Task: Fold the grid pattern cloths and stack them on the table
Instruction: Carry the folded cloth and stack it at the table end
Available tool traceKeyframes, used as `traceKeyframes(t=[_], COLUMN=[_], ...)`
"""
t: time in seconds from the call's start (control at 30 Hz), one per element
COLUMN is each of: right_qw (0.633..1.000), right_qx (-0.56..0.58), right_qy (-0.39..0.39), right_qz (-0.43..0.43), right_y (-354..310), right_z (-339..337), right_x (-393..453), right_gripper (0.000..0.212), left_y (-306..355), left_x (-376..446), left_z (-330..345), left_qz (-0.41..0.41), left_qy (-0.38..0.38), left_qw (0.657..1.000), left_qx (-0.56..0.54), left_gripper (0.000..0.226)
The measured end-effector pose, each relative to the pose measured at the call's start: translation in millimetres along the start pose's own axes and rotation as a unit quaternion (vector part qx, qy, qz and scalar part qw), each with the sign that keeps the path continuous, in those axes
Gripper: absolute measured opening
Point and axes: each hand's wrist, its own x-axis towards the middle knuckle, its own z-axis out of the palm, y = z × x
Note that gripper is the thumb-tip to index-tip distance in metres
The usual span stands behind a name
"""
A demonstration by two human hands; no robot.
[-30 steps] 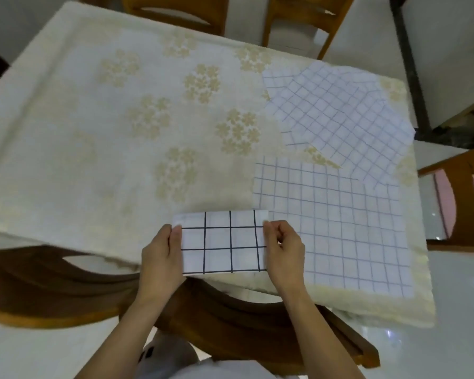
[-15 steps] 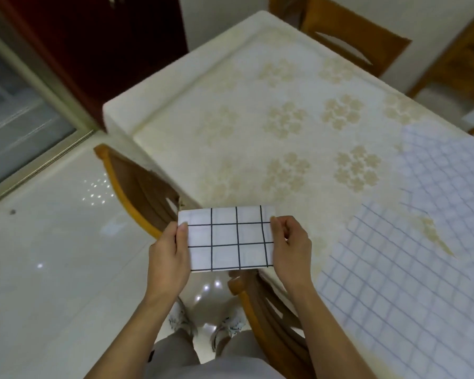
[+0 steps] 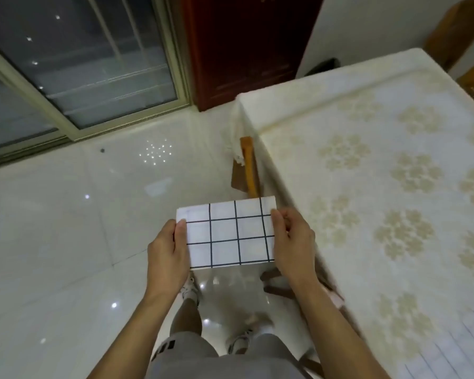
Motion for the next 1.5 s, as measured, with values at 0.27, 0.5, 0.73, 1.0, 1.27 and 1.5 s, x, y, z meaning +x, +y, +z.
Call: traceKeyframes(t=[0.27,0.5,0.73,1.0,1.27,1.5], right_qw=[1.000,0.999,0.998,0.995,0.997,1.000], right_qx=[0.003,0.011,-0.006,-0.013,-0.010,-0.012], right_qy=[-0.025,-0.036,-0.057,-0.084,-0.069,-0.019], right_qz=[-0.007,-0.024,-0.031,-0.045,-0.022,0.007], right_y=[-81,-131,-150,-184,-221,-247], right_z=[127,198,257,334,383,393], right_x=[48,91,136,226,348,420], right_gripper=[0.030,0.030,0.031,0.030,0.028,0.025], left_y=[-29,-37,-50,-57,-26,12], left_x=[121,196,255,365,513,606], left_z=[-98,-152,-174,-195,-189,-177], left_qz=[-0.006,-0.006,-0.022,-0.031,-0.015,0.007], left_qy=[0.016,0.033,0.051,0.071,0.051,0.013], left_qw=[1.000,0.999,0.998,0.997,0.998,0.999], left_qx=[-0.010,-0.008,-0.011,-0.013,0.024,0.040], left_gripper=[0.041,0.043,0.042,0.042,0.040,0.039])
